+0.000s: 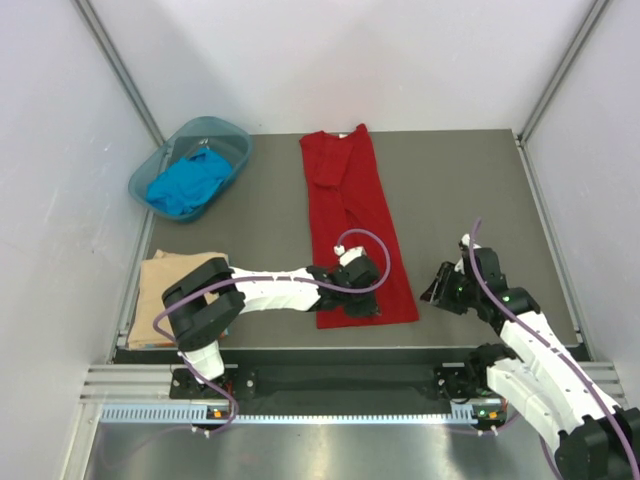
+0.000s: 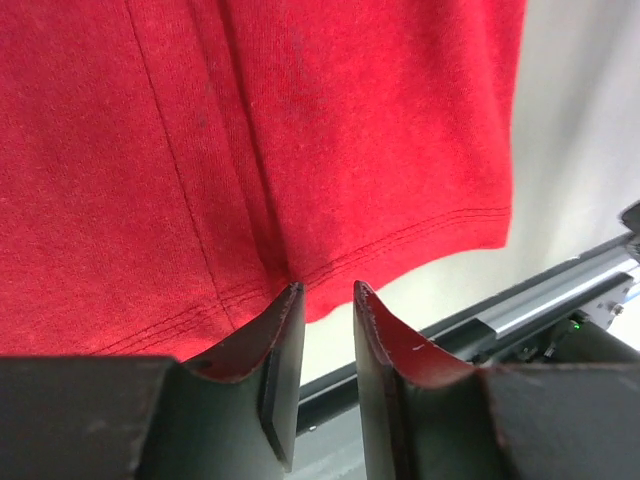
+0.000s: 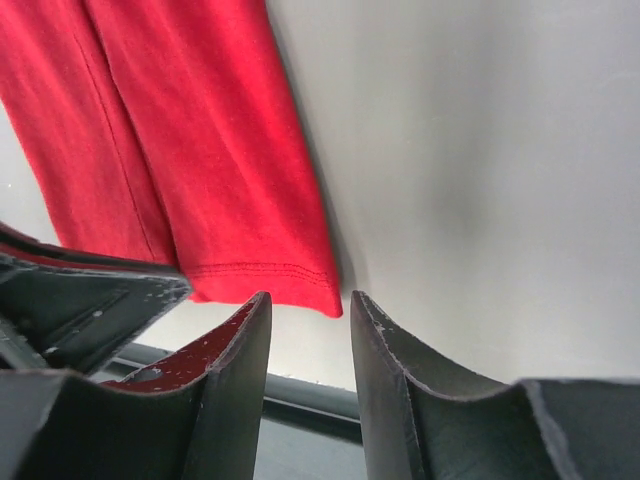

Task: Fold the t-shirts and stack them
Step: Fold the tshirt

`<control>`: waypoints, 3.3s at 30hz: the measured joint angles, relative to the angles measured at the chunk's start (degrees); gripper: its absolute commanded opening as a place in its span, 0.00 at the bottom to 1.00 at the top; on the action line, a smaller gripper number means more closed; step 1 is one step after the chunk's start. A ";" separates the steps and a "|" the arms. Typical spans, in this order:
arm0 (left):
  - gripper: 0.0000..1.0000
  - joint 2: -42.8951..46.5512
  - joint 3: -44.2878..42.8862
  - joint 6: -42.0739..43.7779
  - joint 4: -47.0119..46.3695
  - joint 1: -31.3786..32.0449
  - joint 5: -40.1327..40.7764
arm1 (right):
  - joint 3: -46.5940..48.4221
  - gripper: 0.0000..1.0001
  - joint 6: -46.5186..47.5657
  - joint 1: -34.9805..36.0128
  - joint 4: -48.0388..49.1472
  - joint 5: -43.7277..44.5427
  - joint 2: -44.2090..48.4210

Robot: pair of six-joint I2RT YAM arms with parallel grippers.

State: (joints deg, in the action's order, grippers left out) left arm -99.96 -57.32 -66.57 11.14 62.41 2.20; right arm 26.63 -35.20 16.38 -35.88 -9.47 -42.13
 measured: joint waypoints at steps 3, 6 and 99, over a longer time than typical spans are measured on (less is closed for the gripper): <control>0.34 -0.98 -0.68 -0.33 0.48 0.35 0.39 | 0.09 0.38 0.00 0.00 -0.70 0.09 0.15; 0.34 -2.03 -1.62 -0.70 0.57 0.37 0.48 | 0.09 0.38 0.00 0.00 -1.07 0.17 0.13; 0.26 -5.73 -10.45 -5.20 17.18 5.01 12.07 | -4.57 0.40 -0.37 0.11 6.45 -2.60 -4.85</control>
State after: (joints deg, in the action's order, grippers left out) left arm -105.69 -67.77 -71.77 28.32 67.42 14.26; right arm 22.06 -35.57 16.49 -29.43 -12.08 -46.98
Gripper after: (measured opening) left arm 0.271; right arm 0.398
